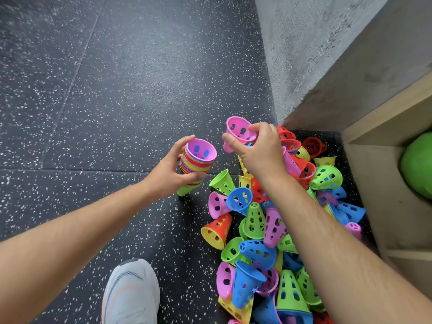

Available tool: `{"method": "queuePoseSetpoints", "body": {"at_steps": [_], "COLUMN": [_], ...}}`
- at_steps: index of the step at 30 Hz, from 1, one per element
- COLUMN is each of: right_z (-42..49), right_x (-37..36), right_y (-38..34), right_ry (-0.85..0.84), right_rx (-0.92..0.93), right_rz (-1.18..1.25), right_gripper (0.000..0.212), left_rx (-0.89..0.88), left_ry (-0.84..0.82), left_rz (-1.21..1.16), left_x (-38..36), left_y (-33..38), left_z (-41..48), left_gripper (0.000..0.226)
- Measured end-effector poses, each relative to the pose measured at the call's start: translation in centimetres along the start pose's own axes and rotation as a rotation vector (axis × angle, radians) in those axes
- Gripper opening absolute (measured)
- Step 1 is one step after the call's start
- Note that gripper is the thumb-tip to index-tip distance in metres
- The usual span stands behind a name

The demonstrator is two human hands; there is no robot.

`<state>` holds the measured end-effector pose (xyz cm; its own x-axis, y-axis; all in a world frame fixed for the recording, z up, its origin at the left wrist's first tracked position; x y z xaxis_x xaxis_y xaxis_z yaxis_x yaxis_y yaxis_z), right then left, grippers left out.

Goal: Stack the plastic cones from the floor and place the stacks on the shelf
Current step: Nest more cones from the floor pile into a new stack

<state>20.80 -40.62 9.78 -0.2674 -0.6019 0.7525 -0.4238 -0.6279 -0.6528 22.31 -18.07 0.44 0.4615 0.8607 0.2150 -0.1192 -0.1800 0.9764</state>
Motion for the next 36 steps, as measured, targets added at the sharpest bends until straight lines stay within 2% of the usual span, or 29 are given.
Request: {"method": "queuePoseSetpoints", "body": {"at_steps": [3,7,9,12,15,19,21,23,25,30,36], "right_z": [-1.6,-3.9,-4.6,-5.2,-5.3,-5.0,-4.7,-4.2,-3.8,-3.3,-2.5], "right_x": [0.9,0.0,-1.1,-2.7,-3.8,-4.0,-3.6,-3.3,-3.9,-7.0,-8.5], "right_y": [-1.1,-1.7,-1.4,-0.6,0.0,0.7,1.3,2.1,3.2,4.9,5.6], "right_ry": [0.04,-0.006,-0.06,-0.211,-0.298,-0.387,-0.361,-0.282,-0.276,-0.468,-0.489], "right_rx": [0.041,0.076,0.054,-0.01,0.027,-0.006,-0.036,-0.057,-0.018,0.132,0.133], "right_rz": [0.084,0.099,0.098,0.068,-0.098,-0.06,0.001,0.024,-0.101,-0.427,-0.573], "right_gripper": [0.062,0.056,0.062,0.082,0.063,0.065,0.062,0.045,0.034,0.043,0.041], "left_rx": [-0.014,-0.021,-0.014,-0.011,-0.014,-0.02,-0.023,-0.029,-0.034,-0.05,-0.05], "left_ry": [-0.012,-0.028,-0.044,-0.062,-0.068,-0.055,-0.052,-0.053,-0.054,-0.045,-0.032], "left_rz": [0.03,0.002,-0.02,-0.05,-0.037,-0.002,0.024,0.036,0.034,0.023,-0.007], "left_x": [-0.1,-0.8,-1.0,-1.3,-1.8,-1.6,-1.4,-1.4,-1.2,-1.2,-1.2], "left_y": [0.0,0.4,0.5,0.6,0.8,0.7,0.7,0.6,0.4,0.5,0.4], "left_z": [-0.4,-0.8,-0.9,-1.1,-1.3,-1.2,-1.1,-1.1,-1.1,-0.9,-0.9], "left_gripper": [0.096,0.096,0.094,0.095,0.104,0.104,0.1,0.098,0.098,0.097,0.097]}}
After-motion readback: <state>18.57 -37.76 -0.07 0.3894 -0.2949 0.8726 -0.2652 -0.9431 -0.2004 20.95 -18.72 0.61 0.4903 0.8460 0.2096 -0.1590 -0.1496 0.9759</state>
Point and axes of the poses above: each hand's wrist, its own z-axis towards the middle knuckle, its own x-axis out of the back of the hand, y = z × x, the point moved 4 cm from there along z, towards the middle knuckle, and after that the axes turned 12 degrees about -x, right-handed, at the moved point
